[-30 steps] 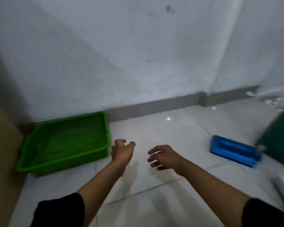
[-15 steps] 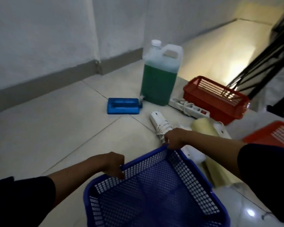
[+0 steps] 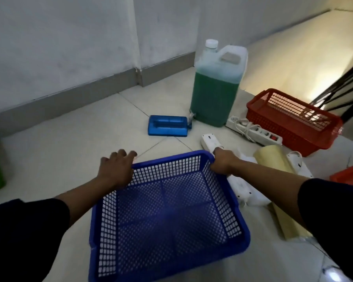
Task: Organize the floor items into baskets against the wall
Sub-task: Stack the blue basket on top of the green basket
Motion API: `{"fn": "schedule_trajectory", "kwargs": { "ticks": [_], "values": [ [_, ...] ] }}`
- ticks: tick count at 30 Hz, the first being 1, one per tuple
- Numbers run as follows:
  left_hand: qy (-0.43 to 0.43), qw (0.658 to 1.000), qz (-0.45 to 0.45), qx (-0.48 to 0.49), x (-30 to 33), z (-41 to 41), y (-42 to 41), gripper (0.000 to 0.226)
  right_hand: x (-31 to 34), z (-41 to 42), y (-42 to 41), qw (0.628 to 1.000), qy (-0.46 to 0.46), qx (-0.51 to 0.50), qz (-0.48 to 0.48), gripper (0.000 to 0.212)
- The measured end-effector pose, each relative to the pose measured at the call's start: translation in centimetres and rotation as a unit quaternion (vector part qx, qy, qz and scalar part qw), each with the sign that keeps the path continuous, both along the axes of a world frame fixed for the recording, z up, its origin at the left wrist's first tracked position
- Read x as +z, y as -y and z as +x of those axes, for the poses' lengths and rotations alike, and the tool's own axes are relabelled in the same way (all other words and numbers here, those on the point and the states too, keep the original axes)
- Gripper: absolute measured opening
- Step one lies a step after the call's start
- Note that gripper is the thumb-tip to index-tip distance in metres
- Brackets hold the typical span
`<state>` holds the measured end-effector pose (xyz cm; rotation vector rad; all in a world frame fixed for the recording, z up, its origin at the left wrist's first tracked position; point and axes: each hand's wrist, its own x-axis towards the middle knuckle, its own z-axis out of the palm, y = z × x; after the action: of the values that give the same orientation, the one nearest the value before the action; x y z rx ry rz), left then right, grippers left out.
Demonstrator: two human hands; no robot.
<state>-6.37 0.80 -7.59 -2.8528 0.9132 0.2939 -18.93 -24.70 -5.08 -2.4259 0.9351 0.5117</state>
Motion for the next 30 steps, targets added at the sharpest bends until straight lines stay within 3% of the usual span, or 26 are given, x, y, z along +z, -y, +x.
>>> {"fn": "schedule_trajectory", "kwargs": {
  "ticks": [3, 5, 6, 8, 10, 13, 15, 17, 22, 25, 28, 30],
  "values": [
    [-0.001, 0.99, -0.023, 0.142, 0.5, 0.7, -3.1, 0.08, 0.9, 2.3, -0.6, 0.992, 0.094, -0.076, -0.028, 0.054],
    [-0.052, 0.967, -0.067, 0.242, 0.0, 0.7, -5.4, 0.095, 1.3, 3.5, -0.8, 0.989, 0.122, -0.082, 0.003, 0.054],
    [-0.102, 0.945, -0.096, 0.296, -0.4, 0.6, -6.3, 0.105, 1.3, 3.8, -0.7, 0.991, 0.115, -0.071, 0.025, 0.054],
    [-0.226, 0.863, -0.151, 0.425, -0.7, 0.2, -8.2, 0.119, 1.3, 4.1, -1.2, 0.996, 0.059, -0.042, 0.057, 0.055],
    [-0.343, 0.785, -0.154, 0.491, -0.7, -0.4, -9.4, 0.109, 1.0, 3.9, -1.4, 0.998, -0.019, -0.013, 0.065, 0.056],
    [-0.442, 0.764, -0.129, 0.452, -0.4, -0.9, -9.7, 0.049, 0.4, 2.9, -0.9, 0.981, -0.156, -0.016, 0.111, 0.069],
    [-0.441, 0.776, -0.17, 0.419, -0.3, -1.0, -9.1, 0.022, 0.0, 2.2, -0.5, 0.964, -0.212, -0.031, 0.157, 0.083],
    [-0.387, 0.797, -0.211, 0.413, -0.1, -0.5, -8.4, 0.011, -0.1, 2.2, 0.0, 0.964, -0.21, -0.01, 0.165, 0.089],
    [-0.23, 0.808, -0.331, 0.43, 1.0, 2.0, -9.1, 0.025, 0.7, 4.1, 0.9, 0.983, -0.061, -0.026, 0.17, 0.042],
    [-0.202, 0.768, -0.433, 0.426, 1.9, 3.0, -10.2, 0.022, 1.9, 6.0, -0.5, 0.988, 0.037, -0.049, 0.142, 0.018],
    [-0.22, 0.702, -0.514, 0.441, 2.5, 4.3, -11.4, 0.026, 2.2, 7.9, -1.9, 0.983, 0.127, -0.074, 0.111, 0.015],
    [-0.227, 0.68, -0.529, 0.455, 2.6, 4.8, -12.3, 0.017, 2.6, 9.3, -3.7, 0.976, 0.173, -0.081, 0.102, 0.013]
  ]
}}
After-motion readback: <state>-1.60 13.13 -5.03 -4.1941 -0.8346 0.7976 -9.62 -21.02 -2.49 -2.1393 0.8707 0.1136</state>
